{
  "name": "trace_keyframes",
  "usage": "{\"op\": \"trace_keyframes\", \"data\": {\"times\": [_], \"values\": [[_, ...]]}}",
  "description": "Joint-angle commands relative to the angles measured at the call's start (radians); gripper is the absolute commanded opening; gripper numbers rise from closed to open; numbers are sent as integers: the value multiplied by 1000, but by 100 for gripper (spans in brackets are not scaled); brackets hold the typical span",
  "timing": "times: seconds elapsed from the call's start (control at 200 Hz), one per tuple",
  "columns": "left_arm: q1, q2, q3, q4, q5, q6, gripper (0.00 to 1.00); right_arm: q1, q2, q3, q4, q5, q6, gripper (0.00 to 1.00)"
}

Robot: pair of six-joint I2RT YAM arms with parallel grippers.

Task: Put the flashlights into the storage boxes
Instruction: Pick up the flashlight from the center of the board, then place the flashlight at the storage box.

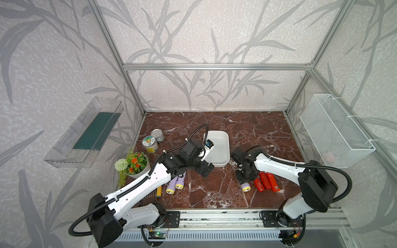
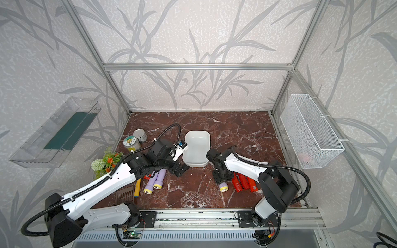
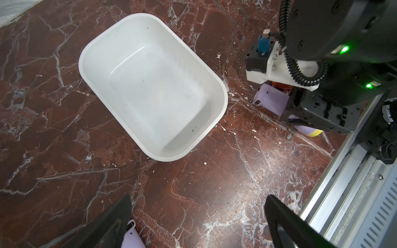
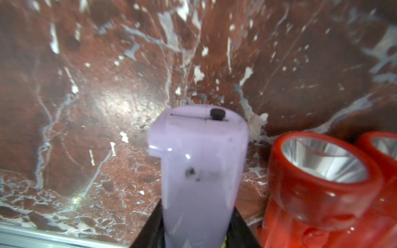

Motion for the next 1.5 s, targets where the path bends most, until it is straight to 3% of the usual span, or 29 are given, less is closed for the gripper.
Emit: {"op": "trace_keyframes", "data": {"times": [0.0,0.66,1.19,1.499], "values": [[-3,11,19,16,-27,32,99,5,-27,65,-78,27,-21,32],[59,16,5,80,-57,-4,99,-38,134,562,-203,54,-151,31],[149,26,27,82,-45,19,99,-99,545,998,-185,-39,-209,29],[206,23,37,64,-37,58,99,-106,723,1161,-203,-89,-189,30]]}}
